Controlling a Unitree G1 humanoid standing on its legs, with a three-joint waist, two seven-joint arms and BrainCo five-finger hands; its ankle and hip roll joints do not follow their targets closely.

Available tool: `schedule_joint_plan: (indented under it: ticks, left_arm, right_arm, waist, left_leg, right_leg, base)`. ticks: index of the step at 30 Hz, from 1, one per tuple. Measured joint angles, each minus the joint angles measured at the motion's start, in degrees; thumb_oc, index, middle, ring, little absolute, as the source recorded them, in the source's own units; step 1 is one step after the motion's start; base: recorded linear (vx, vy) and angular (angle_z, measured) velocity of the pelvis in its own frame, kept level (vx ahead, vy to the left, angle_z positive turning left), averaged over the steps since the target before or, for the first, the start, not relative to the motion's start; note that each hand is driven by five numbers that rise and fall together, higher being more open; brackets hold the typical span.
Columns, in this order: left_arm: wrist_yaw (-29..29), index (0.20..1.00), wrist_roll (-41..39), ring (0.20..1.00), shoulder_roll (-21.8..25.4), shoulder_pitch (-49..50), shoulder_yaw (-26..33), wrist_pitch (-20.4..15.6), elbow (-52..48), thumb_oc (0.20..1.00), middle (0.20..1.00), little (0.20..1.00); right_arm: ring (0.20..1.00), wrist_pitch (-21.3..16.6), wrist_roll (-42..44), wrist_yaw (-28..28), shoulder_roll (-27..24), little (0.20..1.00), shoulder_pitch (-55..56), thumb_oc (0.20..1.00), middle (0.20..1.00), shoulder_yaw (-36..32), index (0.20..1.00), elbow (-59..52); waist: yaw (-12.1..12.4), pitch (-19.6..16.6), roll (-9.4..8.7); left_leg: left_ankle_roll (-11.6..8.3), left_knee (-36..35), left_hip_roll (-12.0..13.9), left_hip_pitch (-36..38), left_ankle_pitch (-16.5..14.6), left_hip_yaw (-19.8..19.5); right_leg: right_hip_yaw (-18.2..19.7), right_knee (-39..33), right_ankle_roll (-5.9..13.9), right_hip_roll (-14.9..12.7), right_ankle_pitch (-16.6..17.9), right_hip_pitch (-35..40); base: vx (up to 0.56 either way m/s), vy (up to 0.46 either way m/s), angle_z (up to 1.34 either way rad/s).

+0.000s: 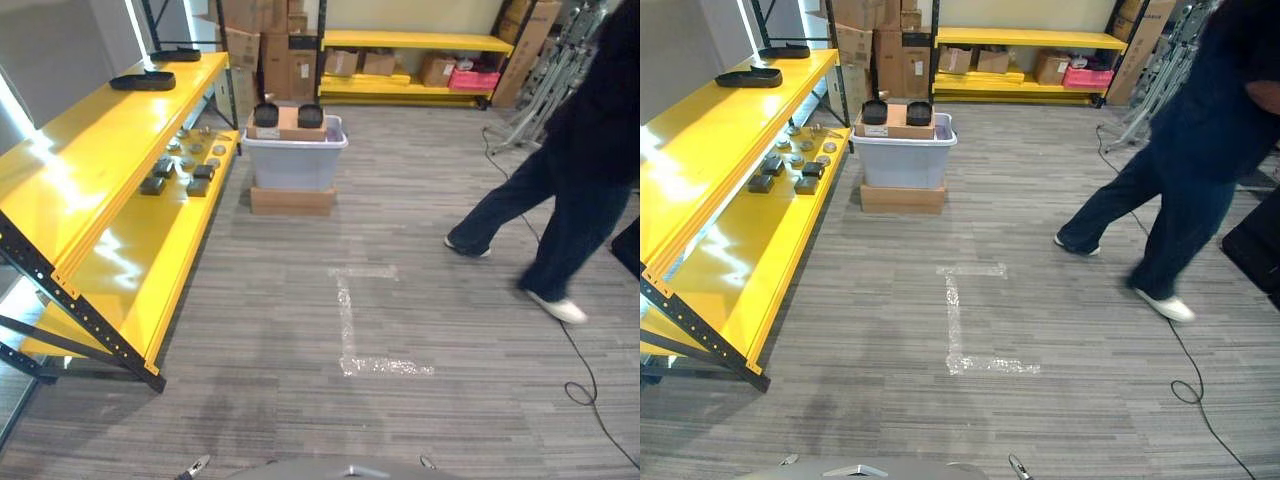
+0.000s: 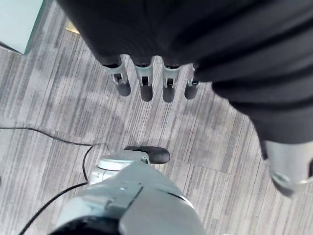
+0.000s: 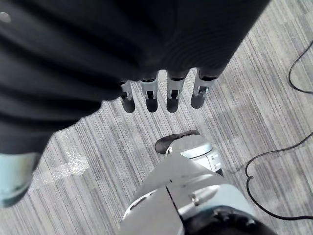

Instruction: Move parts from the plastic box to the shelf.

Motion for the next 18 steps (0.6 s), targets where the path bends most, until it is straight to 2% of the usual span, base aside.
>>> schedule_joint_plan:
  ticks: [5,6,10,18]
  left_arm:
    - [0.0,1.000,-0.3,1.000,0.0,-0.3,0.0,0.0,-0.1,1.000,1.000,1.000]
    - [0.0,1.000,-1.3,1.000,0.1,-0.4,0.1,0.0,-0.1,1.000,1.000,1.000]
    - [0.2,1.000,-4.0,1.000,0.1,-0.3,1.3,-0.4,-0.1,1.000,1.000,1.000]
    - [1.3,1.000,-6.2,1.000,0.1,-0.2,2.4,-2.0,-1.6,1.000,1.000,1.000]
  right_arm:
    - [1.000,-0.1,-0.1,0.0,0.1,1.000,-0.4,1.000,1.000,0.0,1.000,-0.3]
    - [1.000,-0.2,-0.1,0.0,0.1,1.000,-0.4,1.000,1.000,0.0,1.000,-0.3]
    - [1.000,-0.1,-0.8,0.0,0.1,1.000,-1.0,1.000,1.000,0.1,1.000,-0.3]
    - [1.000,-0.1,-1.2,0.1,0.1,1.000,-1.6,1.000,1.000,0.1,1.000,-0.3]
  waist:
    - [0.1,1.1,0.42]
    - [0.0,1.5,-0.29]
    - [-0.1,2.4,-0.24]
    - [0.1,3.1,-0.26]
  left_leg:
    - [0.33,-1.2,0.0,1.0,0.8,0.1]
    - [0.33,-1.2,0.0,1.3,0.8,0.1]
    - [0.26,-1.3,-0.1,1.4,0.8,0.1]
    - [-0.47,-1.6,-0.1,2.3,0.2,0.2]
  right_leg:
    - [-0.1,-4.1,0.29,0.4,1.8,2.4]
    - [-0.2,-5.0,0.29,0.5,2.5,3.1]
    - [-0.3,-9.3,0.08,0.7,4.7,5.6]
    - [-0.2,-9.5,0.13,0.7,4.8,6.2]
  base:
    - [0.00,0.000,0.00]
    - [0.00,0.000,0.00]
    - [0.03,0.010,0.01]
    - [0.00,0.000,0.00]
